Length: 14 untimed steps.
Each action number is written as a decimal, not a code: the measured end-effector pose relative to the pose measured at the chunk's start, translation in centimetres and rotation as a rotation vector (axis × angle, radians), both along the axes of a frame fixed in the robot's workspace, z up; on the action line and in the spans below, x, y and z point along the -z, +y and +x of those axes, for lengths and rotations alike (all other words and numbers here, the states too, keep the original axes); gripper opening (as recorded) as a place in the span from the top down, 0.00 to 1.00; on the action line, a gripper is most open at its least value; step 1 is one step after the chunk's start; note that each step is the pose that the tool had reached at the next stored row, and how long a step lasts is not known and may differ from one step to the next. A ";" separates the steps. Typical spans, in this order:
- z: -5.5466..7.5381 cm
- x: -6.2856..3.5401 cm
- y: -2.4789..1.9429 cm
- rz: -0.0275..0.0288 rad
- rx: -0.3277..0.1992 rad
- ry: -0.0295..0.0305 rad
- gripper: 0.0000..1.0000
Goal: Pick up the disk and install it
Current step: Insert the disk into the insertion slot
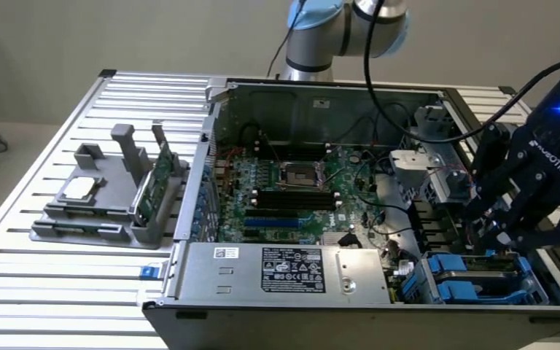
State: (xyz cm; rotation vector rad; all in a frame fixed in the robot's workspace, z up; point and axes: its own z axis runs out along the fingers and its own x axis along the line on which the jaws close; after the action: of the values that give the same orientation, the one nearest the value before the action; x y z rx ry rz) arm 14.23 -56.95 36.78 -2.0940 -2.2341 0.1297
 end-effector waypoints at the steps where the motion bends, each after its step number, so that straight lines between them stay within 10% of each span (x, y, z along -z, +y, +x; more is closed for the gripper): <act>1: 0.0 -0.06 0.34 -0.0050 0.000 0.0000 0.57; 7: 0.1 -0.32 1.82 -0.0387 0.000 0.0016 0.57; 14: 0.3 -0.39 2.34 -0.0560 -0.001 0.0066 0.57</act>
State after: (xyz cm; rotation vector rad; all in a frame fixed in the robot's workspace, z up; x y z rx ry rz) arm 14.58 -54.61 37.17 -2.1172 -2.2530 0.2012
